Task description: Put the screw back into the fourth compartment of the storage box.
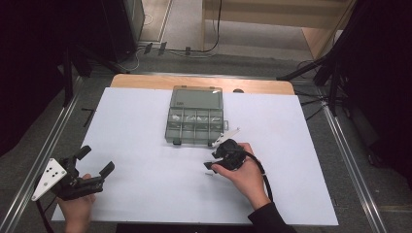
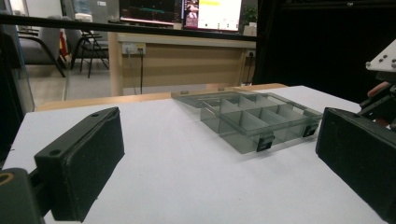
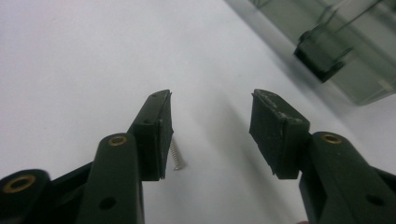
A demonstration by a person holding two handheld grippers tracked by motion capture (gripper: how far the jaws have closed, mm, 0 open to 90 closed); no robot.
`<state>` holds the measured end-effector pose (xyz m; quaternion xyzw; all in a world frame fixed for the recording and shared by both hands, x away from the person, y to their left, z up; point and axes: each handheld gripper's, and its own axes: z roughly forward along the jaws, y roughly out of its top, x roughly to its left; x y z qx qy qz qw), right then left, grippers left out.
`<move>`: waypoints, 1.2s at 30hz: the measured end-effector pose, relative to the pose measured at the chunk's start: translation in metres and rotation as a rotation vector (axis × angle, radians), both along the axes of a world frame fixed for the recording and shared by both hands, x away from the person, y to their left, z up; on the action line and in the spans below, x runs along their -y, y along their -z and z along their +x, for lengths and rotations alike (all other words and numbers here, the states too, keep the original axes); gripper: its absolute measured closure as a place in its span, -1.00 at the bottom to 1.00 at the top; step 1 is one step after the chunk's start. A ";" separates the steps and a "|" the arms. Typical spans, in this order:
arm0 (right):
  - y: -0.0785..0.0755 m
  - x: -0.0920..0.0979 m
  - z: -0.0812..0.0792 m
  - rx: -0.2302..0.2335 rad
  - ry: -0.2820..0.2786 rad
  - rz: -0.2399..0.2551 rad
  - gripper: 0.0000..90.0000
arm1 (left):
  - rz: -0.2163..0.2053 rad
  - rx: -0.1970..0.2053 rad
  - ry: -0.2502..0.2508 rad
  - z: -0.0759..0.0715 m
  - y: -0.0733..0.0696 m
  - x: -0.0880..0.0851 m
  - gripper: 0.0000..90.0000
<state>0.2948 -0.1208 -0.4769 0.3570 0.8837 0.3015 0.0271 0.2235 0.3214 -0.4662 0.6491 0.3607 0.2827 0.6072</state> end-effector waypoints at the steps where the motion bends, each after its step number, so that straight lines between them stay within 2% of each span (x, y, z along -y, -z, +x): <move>1: 0.003 0.000 -0.002 -0.006 -0.003 0.008 0.15 | -0.001 0.000 -0.001 0.000 0.000 0.000 -0.97; 12: 0.016 -0.005 -0.018 -0.022 -0.028 0.004 0.44 | -0.002 -0.001 0.001 0.000 0.000 0.000 -0.97; 15: 0.020 -0.007 -0.022 -0.020 -0.036 -0.012 0.52 | 0.002 -0.001 0.001 0.000 0.000 0.001 -0.97; 18: 0.021 -0.008 -0.027 0.024 -0.023 -0.028 0.67 | 0.002 -0.002 0.002 0.000 0.000 0.001 -0.97; 22: 0.023 -0.012 -0.035 0.099 -0.035 -0.073 0.79 | 0.004 -0.003 0.004 0.001 0.000 0.001 -0.97; 24: 0.023 -0.012 -0.034 0.097 -0.049 -0.074 0.85 | 0.006 -0.001 0.006 0.001 0.000 0.001 -0.97; 27: 0.023 -0.011 -0.032 0.057 -0.045 -0.052 0.98 | 0.006 0.001 0.007 0.000 0.000 0.003 -0.97; 34: 0.022 -0.012 -0.031 0.042 -0.028 -0.046 0.99 | 0.006 0.000 0.007 0.001 0.001 0.003 -0.97; 36: 0.022 -0.011 -0.030 0.025 -0.024 -0.037 0.99 | 0.008 -0.006 0.006 0.000 0.001 0.002 -0.97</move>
